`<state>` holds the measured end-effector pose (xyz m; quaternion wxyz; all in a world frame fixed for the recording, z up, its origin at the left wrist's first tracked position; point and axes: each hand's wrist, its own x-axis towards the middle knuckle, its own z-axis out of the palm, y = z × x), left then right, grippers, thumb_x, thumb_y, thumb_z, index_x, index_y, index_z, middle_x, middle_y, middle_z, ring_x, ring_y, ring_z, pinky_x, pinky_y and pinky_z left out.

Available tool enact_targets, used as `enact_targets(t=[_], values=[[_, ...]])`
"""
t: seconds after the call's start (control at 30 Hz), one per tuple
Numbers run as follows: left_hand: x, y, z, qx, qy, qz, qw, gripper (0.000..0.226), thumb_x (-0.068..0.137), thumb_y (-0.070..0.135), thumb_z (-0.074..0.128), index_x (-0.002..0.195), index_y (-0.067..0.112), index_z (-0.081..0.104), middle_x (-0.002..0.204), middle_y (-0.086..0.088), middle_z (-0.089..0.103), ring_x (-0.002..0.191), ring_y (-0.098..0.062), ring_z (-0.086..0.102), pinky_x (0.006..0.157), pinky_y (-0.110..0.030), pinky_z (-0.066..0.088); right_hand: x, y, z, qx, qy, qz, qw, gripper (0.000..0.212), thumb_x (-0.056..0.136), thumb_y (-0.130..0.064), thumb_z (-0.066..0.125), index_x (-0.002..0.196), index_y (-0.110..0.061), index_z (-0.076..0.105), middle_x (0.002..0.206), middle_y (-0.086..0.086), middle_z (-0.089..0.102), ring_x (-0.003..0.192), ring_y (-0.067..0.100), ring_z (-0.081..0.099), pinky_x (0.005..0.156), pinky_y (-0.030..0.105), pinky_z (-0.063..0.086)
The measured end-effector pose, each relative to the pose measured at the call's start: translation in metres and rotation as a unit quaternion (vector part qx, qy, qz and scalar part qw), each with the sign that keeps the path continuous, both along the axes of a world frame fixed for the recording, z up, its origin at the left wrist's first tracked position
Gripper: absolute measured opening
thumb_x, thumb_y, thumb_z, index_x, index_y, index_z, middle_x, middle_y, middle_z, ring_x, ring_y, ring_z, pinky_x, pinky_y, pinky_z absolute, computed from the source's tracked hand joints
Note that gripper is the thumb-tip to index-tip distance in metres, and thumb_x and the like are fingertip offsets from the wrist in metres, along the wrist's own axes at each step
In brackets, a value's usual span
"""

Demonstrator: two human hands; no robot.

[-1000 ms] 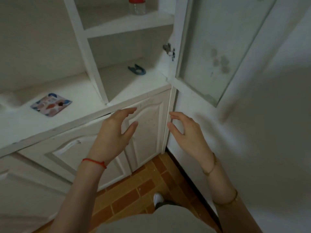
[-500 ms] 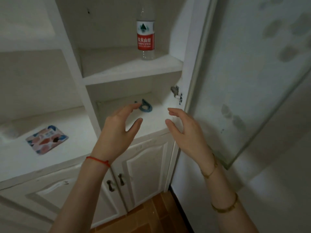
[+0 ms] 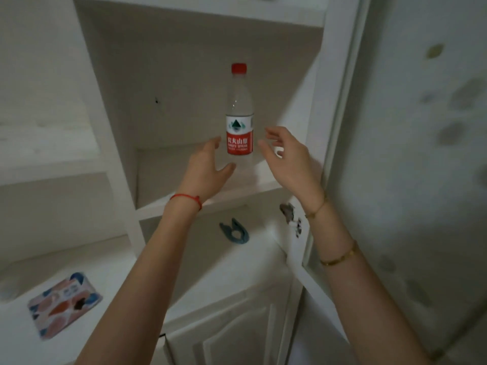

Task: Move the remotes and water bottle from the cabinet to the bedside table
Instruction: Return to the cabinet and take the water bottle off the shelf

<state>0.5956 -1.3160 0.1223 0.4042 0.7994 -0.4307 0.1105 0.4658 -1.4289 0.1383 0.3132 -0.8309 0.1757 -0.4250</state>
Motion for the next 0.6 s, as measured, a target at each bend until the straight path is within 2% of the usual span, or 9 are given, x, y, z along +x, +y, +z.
enact_targets(t=[0.13,0.27,0.4,0.53,0.6], values=[[0.029,-0.037,0.006,0.048,0.055,-0.007,0.997,0.083,0.084,0.026,0.071,0.150,0.007,0.024,0.150,-0.015,0.040,0.135,-0.030,0.042,0.109,-0.037,0.036,0.045,-0.025,0.014,-0.010,0.027,0.001,1.000,0.050,0.099,-0.032,0.054,0.140,-0.005,0.045,0.143,0.010,0.053,0.128,0.022,0.053,0.096,0.020,0.040],[0.045,-0.060,0.000,0.047,0.125,-0.027,0.991,0.098,0.080,0.021,0.076,0.153,0.007,0.013,0.154,-0.015,0.033,0.140,-0.029,0.035,0.112,-0.038,0.032,0.078,-0.045,0.017,0.017,0.032,0.010,0.999,0.051,0.097,-0.032,0.056,0.139,-0.006,0.044,0.140,0.012,0.054,0.124,0.024,0.056,0.089,0.021,0.040],[0.057,-0.072,-0.006,0.039,0.156,-0.056,0.985,0.089,0.081,0.015,0.074,0.150,0.009,0.018,0.146,-0.013,0.045,0.134,-0.029,0.044,0.107,-0.035,0.036,0.100,-0.058,0.016,0.034,0.038,0.011,0.999,0.046,0.095,-0.035,0.059,0.130,-0.006,0.050,0.130,0.011,0.061,0.115,0.024,0.062,0.080,0.021,0.043],[0.061,-0.076,-0.010,0.044,0.156,-0.066,0.984,0.073,0.083,0.012,0.071,0.144,0.007,0.030,0.141,-0.013,0.050,0.127,-0.030,0.049,0.096,-0.028,0.038,0.110,-0.065,0.013,0.047,0.030,0.015,0.998,0.043,0.095,-0.034,0.060,0.124,-0.002,0.053,0.122,0.011,0.065,0.103,0.019,0.062,0.064,0.006,0.043],[0.061,-0.076,-0.008,0.042,0.156,-0.062,0.985,0.071,0.083,0.011,0.071,0.142,0.006,0.033,0.139,-0.014,0.051,0.125,-0.031,0.050,0.097,-0.032,0.040,0.111,-0.065,0.011,0.050,0.023,0.020,0.998,0.042,0.096,-0.032,0.059,0.125,-0.002,0.052,0.123,0.011,0.065,0.106,0.021,0.063,0.072,0.013,0.046]])
